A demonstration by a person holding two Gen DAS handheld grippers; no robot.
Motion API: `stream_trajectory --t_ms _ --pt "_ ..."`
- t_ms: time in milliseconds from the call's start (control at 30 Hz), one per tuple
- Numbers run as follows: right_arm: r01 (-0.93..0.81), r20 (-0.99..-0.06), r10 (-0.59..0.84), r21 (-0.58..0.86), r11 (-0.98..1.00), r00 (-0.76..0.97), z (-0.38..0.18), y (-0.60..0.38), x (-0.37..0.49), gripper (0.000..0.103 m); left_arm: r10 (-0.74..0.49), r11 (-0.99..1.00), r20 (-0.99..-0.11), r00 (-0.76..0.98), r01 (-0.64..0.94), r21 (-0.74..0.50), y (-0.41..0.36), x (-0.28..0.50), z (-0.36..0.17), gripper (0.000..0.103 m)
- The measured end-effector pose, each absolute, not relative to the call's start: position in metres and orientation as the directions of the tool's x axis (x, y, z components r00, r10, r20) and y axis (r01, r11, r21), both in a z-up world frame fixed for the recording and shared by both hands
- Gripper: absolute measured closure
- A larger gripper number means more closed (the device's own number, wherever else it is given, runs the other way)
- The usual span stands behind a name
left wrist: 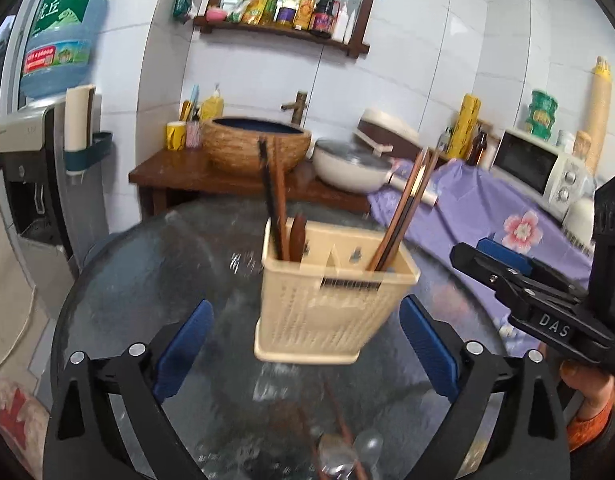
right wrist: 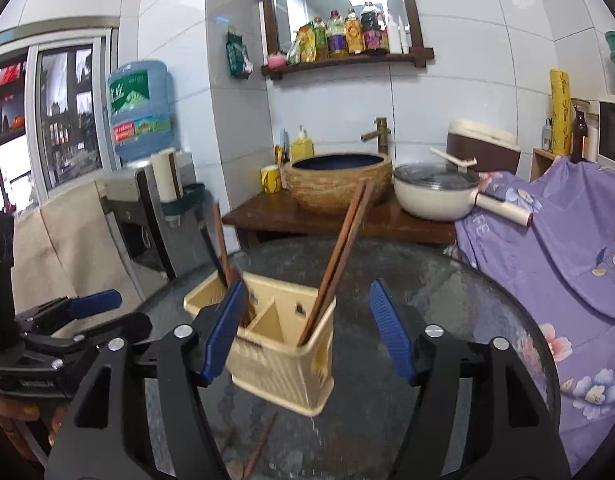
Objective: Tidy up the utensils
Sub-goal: 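Move both open tools back over the remaining utensils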
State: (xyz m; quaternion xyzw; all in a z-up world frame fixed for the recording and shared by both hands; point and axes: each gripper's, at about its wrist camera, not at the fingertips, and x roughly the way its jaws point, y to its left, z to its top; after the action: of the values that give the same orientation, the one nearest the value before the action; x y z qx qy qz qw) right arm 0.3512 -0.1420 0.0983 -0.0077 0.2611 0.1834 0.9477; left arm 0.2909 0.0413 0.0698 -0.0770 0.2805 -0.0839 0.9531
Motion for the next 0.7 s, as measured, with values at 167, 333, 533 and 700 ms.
stream_trajectory --t_ms 167,333,533,700 --pt "-0.361 -0.636 0.323 0.075 0.93 0.701 0.044 -0.138 0.327 0.036 -0.123 0.992 -0.606 0.786 0.092 -0.083 0.039 0.271 0.028 0.01" --pt "-0.365 -0.726 0.304 0.079 0.928 0.617 -0.004 -0.131 0.308 0.036 -0.133 0.99 -0.665 0.735 0.072 -0.118 0.045 0.252 -0.005 0.011" --pt "-0.36 -0.774 0.284 0.077 0.93 0.566 -0.034 -0.122 0.286 0.036 -0.103 0.994 -0.681 0.725 0.043 -0.104 0.049 0.235 -0.021 0.014" --pt "-0.374 -0.806 0.253 0.042 0.927 0.535 -0.051 -0.112 0.274 0.037 -0.111 0.993 -0.711 0.695 0.041 -0.115 0.05 0.228 -0.037 0.023"
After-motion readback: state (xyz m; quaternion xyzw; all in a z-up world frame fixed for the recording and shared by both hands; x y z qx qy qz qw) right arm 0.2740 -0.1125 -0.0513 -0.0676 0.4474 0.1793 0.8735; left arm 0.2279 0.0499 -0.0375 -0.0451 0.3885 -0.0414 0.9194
